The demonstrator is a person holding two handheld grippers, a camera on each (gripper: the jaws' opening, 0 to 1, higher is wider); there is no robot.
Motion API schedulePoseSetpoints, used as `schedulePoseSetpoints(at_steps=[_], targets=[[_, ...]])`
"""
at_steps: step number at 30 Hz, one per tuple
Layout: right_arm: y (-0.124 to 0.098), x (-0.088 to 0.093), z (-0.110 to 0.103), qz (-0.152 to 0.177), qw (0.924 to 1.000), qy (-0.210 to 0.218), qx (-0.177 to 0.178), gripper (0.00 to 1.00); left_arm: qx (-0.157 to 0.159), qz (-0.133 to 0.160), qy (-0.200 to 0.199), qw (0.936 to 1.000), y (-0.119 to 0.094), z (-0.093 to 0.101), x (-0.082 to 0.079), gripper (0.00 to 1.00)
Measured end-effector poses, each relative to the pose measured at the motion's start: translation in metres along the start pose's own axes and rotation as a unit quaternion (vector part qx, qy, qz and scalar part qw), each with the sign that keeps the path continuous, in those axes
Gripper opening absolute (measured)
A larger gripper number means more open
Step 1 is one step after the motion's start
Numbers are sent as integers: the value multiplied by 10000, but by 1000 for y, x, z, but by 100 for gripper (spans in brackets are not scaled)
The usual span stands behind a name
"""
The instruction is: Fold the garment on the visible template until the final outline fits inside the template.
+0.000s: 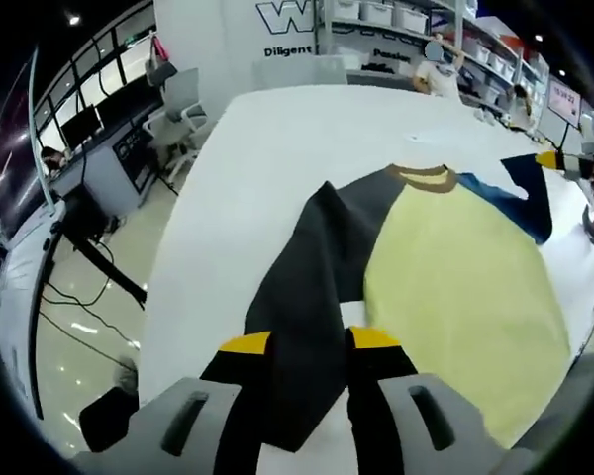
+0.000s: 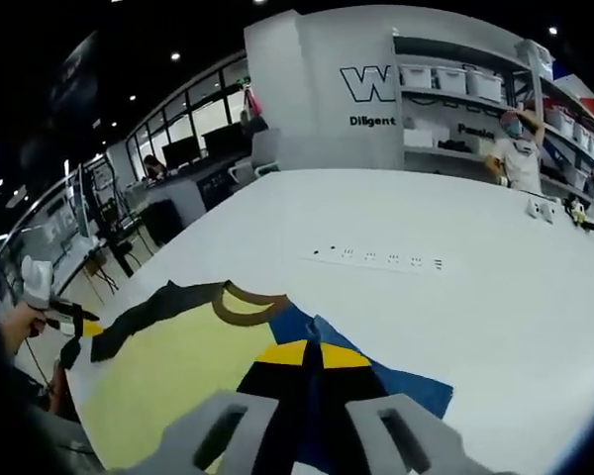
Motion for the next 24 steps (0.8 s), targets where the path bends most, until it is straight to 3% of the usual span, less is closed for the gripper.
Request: schedulePoseSetpoints(at_steps=[4,7,8,13,20,24], targets=[[4,-6,-11,-11,9999,-94,-83,0,125,135,207,9996,-11,8,-4,34],[8,-11,-21,-15,9998,-160,-146,0,215,234,162,9994,-17,14,-5,46],[9,-13,-24,-9,9997,-170,-169,0,108,249,53,9996,-20,14,-5,52],[14,-17,-40,24,9995,-136,-267,0,190,336,202,9991,-29,20,-4,55],[21,-26,-76,204,9985,39,-503,0,742,387,171,9963,-39,40,-1,70],[28,-32,-99,329,9975,97,-618,0,739,557,148,9956,-46,43,-3,77]])
Point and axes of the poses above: the point that each gripper's makers call its tool centre point, and the gripper's own axes: y roughly forward along the fingers, z roughly to its right, x roughly out of its underside, the point moved 6 cm from there along -y, roughly backward along the fingers, and after that the axes turned 2 degrees about x, right-handed, at the moved point
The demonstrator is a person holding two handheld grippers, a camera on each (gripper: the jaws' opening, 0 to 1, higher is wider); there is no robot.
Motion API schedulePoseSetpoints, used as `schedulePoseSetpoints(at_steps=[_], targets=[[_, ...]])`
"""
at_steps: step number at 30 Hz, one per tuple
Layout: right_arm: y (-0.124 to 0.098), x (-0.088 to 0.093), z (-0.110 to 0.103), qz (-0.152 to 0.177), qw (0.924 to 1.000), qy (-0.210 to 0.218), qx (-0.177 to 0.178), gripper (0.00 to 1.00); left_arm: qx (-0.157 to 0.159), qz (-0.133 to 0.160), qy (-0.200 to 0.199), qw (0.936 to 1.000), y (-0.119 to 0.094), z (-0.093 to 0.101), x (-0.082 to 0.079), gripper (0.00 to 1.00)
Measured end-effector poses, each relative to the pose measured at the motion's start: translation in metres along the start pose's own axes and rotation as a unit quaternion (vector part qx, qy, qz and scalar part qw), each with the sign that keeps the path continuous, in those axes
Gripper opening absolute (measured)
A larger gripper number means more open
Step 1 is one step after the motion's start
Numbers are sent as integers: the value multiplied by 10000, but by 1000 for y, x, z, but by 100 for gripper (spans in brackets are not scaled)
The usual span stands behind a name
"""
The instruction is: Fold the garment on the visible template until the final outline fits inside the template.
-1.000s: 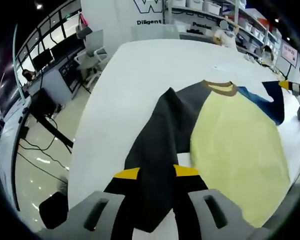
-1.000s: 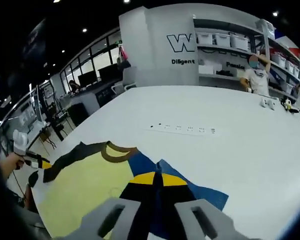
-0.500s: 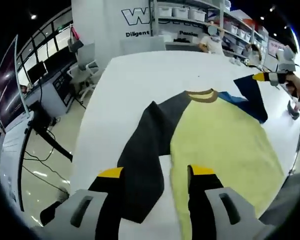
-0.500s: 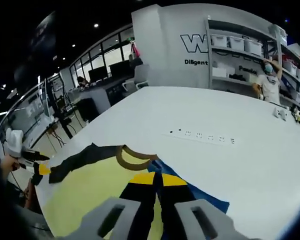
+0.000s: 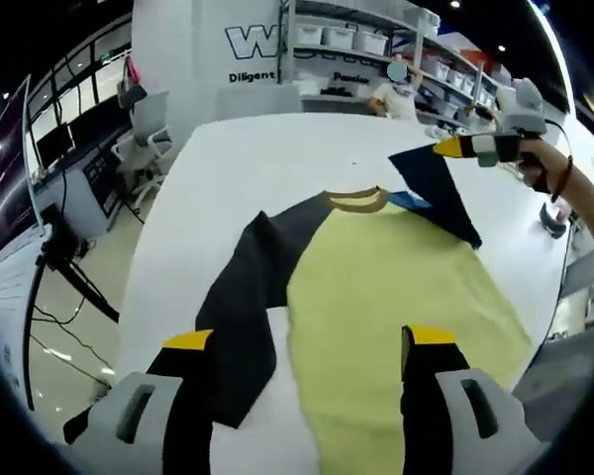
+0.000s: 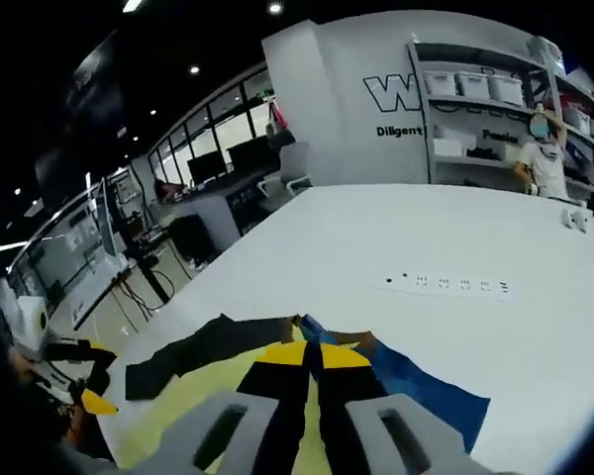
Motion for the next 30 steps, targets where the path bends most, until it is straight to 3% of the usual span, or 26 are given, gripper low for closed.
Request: schedulePoseSetpoints(at_steps=[6,15,30], targets=[[13,-5,-29,95,9997,70,-217,0,14,87,306,9995,-12,3,-4,86],[30,-2,-60,115,9994,-17,-324,0,254,358,57,9990,-25,8,-6,86],[58,13,-110,-133,9975,-271,-639,0,162,454,-9,9988,-34,2,-3,85]])
Point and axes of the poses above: the point that each gripper's makers call its tool centre point, and the gripper's own axes: y roughly forward along the fingers, z roughly to its right, x roughly out of its underside, the point moved 6 cm from there along -y, roughly backward along the fingers, and after that the axes turned 2 degrees about x, right-handed, at the moved point
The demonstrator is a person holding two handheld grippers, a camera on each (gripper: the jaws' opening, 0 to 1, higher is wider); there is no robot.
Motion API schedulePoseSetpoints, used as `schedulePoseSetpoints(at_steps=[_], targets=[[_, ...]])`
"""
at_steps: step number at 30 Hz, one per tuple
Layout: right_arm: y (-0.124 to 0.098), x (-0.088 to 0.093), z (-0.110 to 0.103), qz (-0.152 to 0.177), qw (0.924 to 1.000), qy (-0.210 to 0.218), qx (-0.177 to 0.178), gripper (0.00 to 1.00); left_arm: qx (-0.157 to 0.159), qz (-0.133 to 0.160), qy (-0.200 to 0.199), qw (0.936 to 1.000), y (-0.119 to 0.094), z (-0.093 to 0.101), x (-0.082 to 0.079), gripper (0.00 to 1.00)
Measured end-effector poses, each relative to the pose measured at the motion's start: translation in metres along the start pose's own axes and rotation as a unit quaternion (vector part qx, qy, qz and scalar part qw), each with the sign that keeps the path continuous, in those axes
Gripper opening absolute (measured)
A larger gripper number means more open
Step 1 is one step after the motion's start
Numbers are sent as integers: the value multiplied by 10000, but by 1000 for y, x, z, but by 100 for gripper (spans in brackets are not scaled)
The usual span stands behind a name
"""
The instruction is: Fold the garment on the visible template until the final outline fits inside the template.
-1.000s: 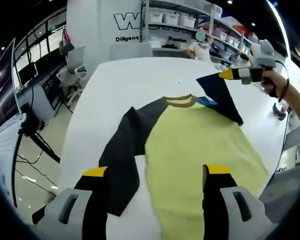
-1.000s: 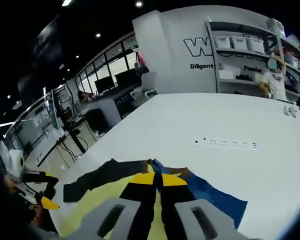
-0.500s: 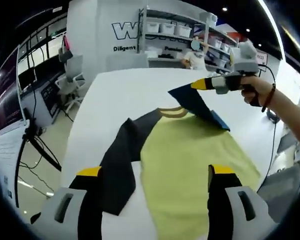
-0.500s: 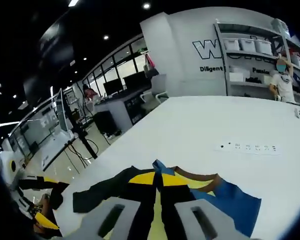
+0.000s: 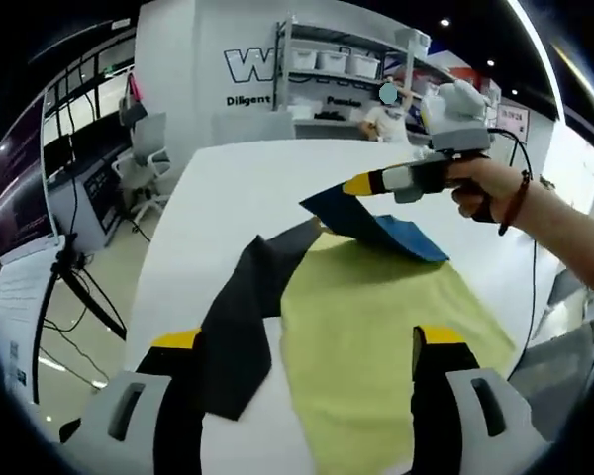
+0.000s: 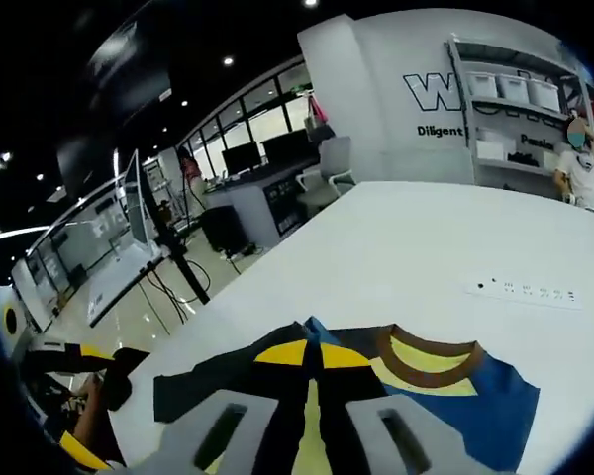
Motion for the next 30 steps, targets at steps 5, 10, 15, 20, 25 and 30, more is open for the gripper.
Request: schedulePoseSetpoints(at_steps=[5,10,15,20,25,30], targets=[[15,10,-13,-184,9996,-218,-64,0,-95,-27,-43,9999,-3,-5,3,85],[26,25,-21,-408,9981,-443,-101,0,-159,-17,-58,9999,-5,-7,4,84],[33,44,-21,-588,9954,-755,-72,0,-176,4,-97,9998,-7,-10,4,83],[42,62,-24,-713,9938,-822,-212,0,-170,-18,-85,9998,-7,-11,6,82],[47,76,-33,-924,9904,-898,-504,0,-176,-52,-122,9998,-8,-13,9,82],[48,87,-40,-1113,9876,-885,-659,0,-198,-8,-256,9995,-10,-15,10,81]])
Point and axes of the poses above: the point that each gripper's makers call its tool centre point, and the gripper's own axes: y roughly forward along the fingers, z roughly to its right, x roughly out of its underside, the point moved 6 cm from there along -y, roughly backward along the fingers, and after that the axes turned 2 degrees about x, right-handed, at the moved point
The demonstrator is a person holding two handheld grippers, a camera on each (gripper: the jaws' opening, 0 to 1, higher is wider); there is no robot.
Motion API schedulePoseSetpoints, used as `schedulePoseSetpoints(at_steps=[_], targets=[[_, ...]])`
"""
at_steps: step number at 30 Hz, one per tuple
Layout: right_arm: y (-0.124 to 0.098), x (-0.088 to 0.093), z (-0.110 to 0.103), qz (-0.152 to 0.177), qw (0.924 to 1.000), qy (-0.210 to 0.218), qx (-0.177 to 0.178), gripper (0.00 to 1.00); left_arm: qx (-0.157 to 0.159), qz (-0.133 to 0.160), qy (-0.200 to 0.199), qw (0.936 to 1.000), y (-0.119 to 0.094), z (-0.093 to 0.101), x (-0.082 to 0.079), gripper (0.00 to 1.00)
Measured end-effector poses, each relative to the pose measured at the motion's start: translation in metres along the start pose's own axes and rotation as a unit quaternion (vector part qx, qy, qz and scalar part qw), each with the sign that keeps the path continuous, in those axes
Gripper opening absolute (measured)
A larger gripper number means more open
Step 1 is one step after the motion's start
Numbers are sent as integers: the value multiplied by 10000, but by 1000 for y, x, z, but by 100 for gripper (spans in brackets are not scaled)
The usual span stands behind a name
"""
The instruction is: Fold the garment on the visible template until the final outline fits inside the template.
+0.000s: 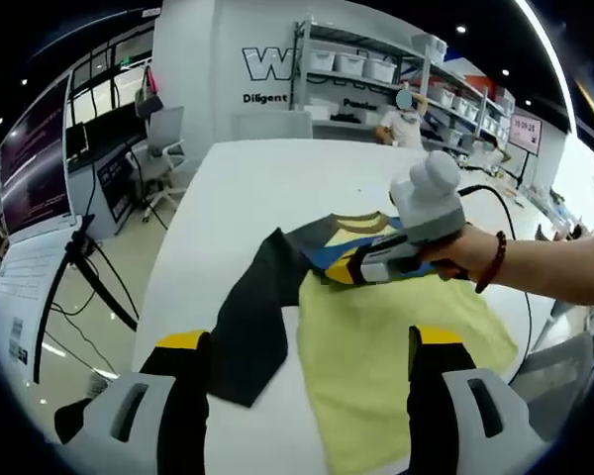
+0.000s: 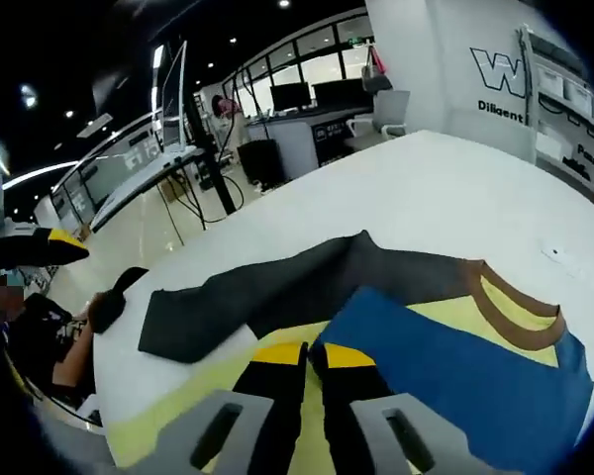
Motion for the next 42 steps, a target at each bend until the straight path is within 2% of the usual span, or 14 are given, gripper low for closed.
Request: schedulePoseSetpoints(at_steps=[3,7,10,13,16,18,24,28,33,37,42], targets=[[3,10,-10,-199,9994,86,-263,5,-15,37,-16,10000,-1,-3,-1,82],[0,15,-17,-223,9978,241,-581,13,-24,30,-71,10000,-4,-4,0,83],[-7,6,-14,100,9972,438,-600,18,43,15,-120,9999,-5,-2,1,85],[-20,-6,-3,476,9964,496,-487,28,50,60,-119,9999,-6,-2,-1,86],[-37,-16,13,838,9945,561,-282,49,26,180,-15,9998,-7,-1,-4,91],[-44,-17,21,874,9943,578,-176,56,23,306,-9,9995,-7,0,-7,99],[-66,-15,44,964,9932,643,120,74,45,306,74,9995,-7,3,-8,99],[-77,-6,57,889,9927,744,329,77,100,246,78,9996,-6,7,-6,99],[-86,15,74,710,9922,847,578,79,179,153,121,9996,-8,12,-4,99],[-92,26,83,663,9911,922,694,80,226,180,143,9995,-10,14,-4,99],[-103,43,101,558,9888,897,1053,79,75,176,145,9997,-12,11,-3,98]])
Point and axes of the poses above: the point that each gripper's makers call its tool centre point, and the gripper's own axes: y roughly forward along the fingers, z roughly to its right, x roughly out of its underside, the point moved 6 cm from there along -y, roughly backward along the fingers, and after that the axes turned 2 degrees about x, right-handed, at the moved point
